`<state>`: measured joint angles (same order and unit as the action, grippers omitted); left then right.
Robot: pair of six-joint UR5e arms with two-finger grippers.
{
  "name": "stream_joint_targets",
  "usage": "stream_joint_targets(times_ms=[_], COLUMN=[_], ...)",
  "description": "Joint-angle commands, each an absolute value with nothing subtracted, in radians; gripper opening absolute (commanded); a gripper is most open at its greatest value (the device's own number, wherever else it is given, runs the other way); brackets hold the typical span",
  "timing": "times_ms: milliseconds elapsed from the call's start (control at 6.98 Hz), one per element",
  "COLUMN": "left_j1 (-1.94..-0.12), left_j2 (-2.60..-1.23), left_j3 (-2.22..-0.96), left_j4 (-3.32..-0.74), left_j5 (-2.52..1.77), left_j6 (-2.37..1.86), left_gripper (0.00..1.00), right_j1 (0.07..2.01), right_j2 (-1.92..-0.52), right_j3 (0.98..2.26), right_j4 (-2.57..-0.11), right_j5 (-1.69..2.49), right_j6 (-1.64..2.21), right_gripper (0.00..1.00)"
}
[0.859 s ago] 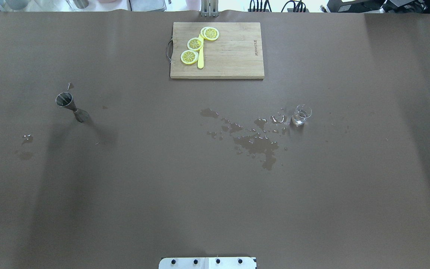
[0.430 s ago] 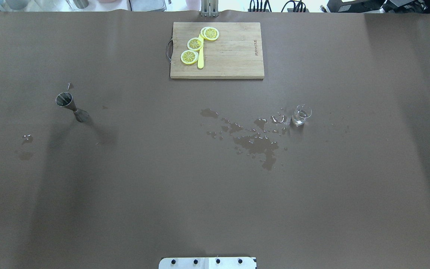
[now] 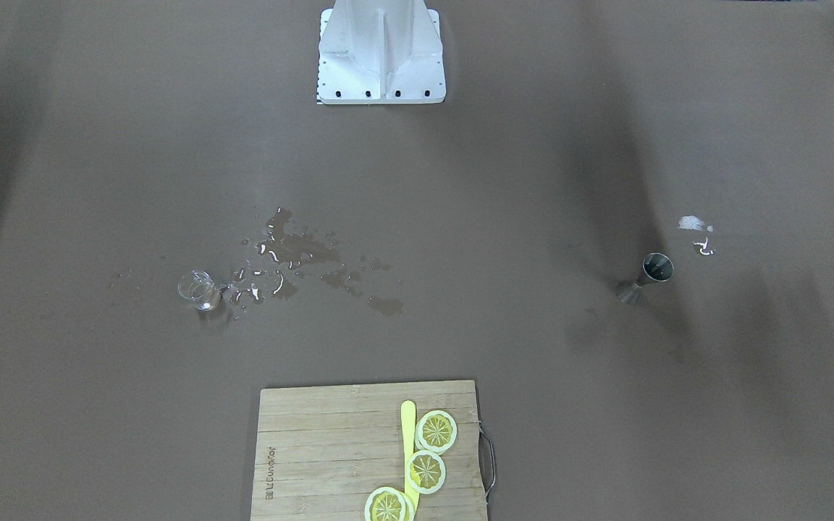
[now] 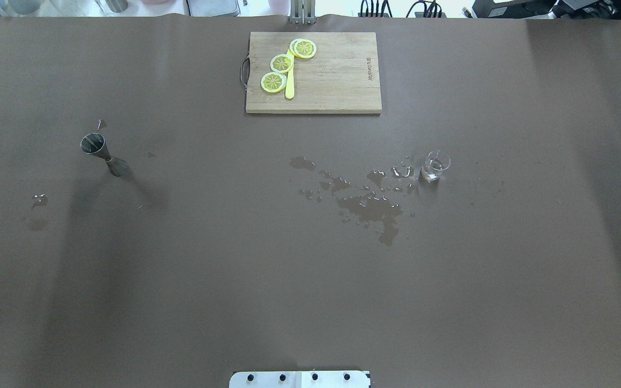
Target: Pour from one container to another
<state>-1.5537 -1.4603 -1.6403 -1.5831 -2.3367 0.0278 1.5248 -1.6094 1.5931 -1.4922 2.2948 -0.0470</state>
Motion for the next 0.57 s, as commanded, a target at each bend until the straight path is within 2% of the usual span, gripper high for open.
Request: stream_joint_targets(times_ms=[0, 430], left_j1=[-1.552, -1.554], left_j2=[-1.462, -1.462], left_j3=[-1.640, -1.640], left_j4=[-1.583, -1.583], left_j5=[-2.338, -2.338], left_j6=[0.028, 0.028], left_gripper=[0.99, 0.99], right_j1=[1.525, 1.526], right_j2=[-1.614, -1.621], right_j3=[1.612, 1.600], right_j4=[-1.488, -1.491], right_j5=[2.304, 2.306], right_j6=[-0.084, -0.077], right_gripper=[1.00, 1.00])
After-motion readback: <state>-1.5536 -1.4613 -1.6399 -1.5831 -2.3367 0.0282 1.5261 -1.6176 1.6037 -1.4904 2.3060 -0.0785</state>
